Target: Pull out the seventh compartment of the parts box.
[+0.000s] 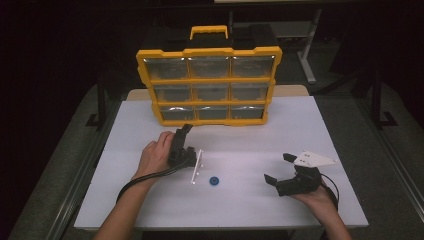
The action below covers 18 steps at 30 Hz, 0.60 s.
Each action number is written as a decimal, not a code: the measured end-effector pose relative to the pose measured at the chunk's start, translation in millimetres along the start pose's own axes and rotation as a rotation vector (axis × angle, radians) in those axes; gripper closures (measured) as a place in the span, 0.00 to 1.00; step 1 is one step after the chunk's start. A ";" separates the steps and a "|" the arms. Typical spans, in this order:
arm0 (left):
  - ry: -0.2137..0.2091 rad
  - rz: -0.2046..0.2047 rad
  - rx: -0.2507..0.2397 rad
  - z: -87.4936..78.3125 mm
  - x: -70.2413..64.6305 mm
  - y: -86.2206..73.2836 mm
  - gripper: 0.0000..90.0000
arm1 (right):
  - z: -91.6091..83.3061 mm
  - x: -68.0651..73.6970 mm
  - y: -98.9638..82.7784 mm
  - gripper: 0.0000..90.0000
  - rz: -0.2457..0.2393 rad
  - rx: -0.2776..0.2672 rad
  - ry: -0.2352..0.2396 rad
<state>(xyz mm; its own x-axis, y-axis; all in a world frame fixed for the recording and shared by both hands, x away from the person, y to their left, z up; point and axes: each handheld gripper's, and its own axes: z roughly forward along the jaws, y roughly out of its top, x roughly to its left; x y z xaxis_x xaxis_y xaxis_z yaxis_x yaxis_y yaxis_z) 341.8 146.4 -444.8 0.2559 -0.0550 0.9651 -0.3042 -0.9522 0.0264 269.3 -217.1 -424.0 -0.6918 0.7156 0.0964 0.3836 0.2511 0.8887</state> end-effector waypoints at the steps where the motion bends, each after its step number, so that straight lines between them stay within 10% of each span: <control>1: -0.001 -0.001 0.005 0.2 0.1 -0.9 0.01 | 0.0 0.0 0.0 0.00 0.000 0.000 0.001; 18: 0.015 -0.016 0.057 2.9 2.3 -14.7 0.01 | 0.0 -0.1 0.0 0.00 0.000 0.000 -0.001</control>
<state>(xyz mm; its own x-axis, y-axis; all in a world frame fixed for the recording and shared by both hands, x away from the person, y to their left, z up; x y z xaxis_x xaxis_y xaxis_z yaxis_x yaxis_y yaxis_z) 349.5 159.5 -443.7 0.2468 -0.0354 0.9684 -0.2475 -0.9685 0.0276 269.3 -217.2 -424.0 -0.6914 0.7160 0.0960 0.3833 0.2510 0.8888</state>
